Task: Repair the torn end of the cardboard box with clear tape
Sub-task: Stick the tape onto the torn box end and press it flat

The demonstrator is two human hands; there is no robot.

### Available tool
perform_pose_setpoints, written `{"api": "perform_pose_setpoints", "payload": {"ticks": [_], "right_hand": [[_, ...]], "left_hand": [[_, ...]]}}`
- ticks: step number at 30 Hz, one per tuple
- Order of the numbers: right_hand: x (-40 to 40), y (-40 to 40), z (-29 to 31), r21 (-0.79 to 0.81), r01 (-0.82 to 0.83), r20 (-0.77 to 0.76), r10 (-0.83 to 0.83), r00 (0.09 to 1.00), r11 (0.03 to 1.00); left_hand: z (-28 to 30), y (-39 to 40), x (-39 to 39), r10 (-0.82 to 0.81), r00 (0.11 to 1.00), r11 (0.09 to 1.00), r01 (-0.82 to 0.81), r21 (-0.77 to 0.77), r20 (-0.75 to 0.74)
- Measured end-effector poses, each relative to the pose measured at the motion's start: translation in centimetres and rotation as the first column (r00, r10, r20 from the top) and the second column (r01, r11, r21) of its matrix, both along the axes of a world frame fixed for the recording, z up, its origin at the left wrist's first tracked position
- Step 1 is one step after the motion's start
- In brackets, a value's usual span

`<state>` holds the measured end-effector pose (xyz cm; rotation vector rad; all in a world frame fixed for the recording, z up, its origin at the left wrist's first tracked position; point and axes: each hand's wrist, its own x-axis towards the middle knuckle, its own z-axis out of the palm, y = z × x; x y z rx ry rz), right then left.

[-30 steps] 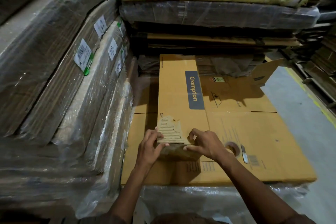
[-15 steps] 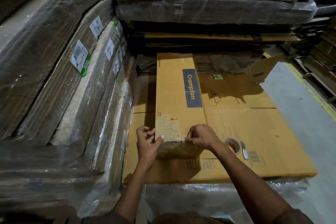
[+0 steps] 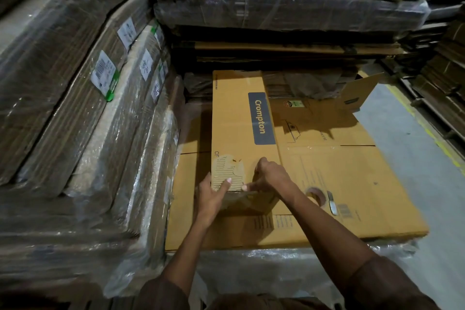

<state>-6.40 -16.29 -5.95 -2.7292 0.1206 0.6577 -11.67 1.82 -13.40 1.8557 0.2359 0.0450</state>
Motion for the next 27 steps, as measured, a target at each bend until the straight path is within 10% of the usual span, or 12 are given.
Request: {"api": "perform_pose_setpoints", "payload": {"ticks": [6,14,27], "right_hand": [[0.2,-1.9,-0.1,0.193,0.013,-0.069,0.0,0.998,0.981],[-1.6,1.0,-1.7,-0.081,-0.017,0.183,0.032,0.983,0.997],[-2.8,-0.8,-1.5,-0.02,-0.266,0.208,0.265,0.942,0.964]], "left_hand": [[-0.1,1.9,0.4,-0.137,0.99,0.99,0.137,0.01,-0.015],[-0.8,2.2,0.3,-0.08,0.993,0.996,0.082,0.025,-0.082],[-0.8,2.7,-0.3,-0.275,0.959,0.944,0.282,0.171,-0.064]]}}
